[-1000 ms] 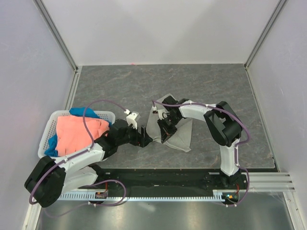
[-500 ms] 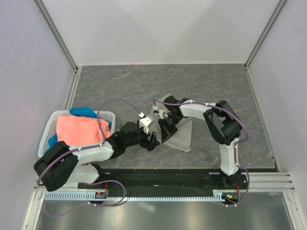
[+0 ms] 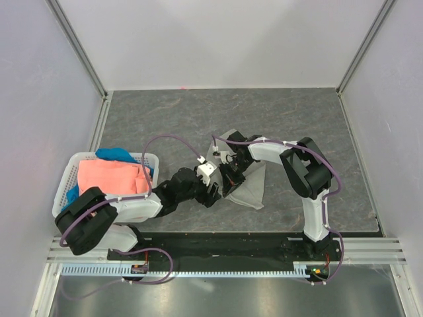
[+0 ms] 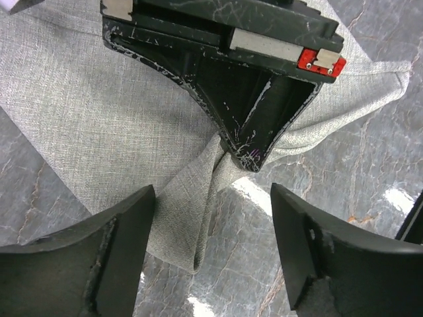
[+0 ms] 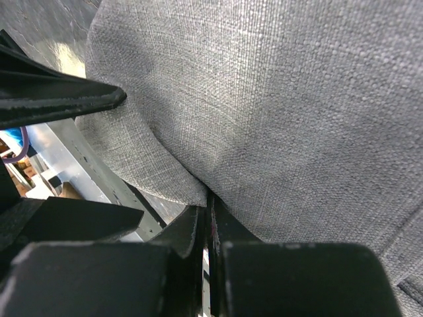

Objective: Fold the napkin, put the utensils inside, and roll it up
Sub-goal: Roll the napkin with the utensil

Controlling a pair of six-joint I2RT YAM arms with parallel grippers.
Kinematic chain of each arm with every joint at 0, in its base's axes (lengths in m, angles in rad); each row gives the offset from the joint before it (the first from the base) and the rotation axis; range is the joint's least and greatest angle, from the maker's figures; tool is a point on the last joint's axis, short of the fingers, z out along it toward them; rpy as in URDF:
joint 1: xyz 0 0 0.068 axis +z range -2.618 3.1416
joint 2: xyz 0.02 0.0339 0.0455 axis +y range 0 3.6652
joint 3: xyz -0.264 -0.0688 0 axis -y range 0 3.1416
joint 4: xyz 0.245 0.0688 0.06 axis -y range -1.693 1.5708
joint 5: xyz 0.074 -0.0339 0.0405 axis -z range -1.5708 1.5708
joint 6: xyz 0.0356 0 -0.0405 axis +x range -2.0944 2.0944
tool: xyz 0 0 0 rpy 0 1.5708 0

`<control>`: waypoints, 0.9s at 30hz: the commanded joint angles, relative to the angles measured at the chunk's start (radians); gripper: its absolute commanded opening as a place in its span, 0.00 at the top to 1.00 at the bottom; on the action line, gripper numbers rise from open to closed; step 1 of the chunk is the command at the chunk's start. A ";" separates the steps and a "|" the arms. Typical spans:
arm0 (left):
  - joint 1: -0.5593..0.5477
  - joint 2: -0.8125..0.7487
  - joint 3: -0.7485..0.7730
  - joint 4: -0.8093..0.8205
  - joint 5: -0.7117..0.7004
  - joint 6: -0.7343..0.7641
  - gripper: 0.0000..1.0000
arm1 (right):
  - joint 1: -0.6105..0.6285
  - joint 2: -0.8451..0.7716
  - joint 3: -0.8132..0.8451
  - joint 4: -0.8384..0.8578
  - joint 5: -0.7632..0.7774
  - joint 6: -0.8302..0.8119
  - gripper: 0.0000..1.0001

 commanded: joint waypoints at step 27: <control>-0.146 0.140 0.110 -0.081 -0.316 0.146 0.61 | -0.034 0.014 0.025 -0.008 -0.037 -0.030 1.00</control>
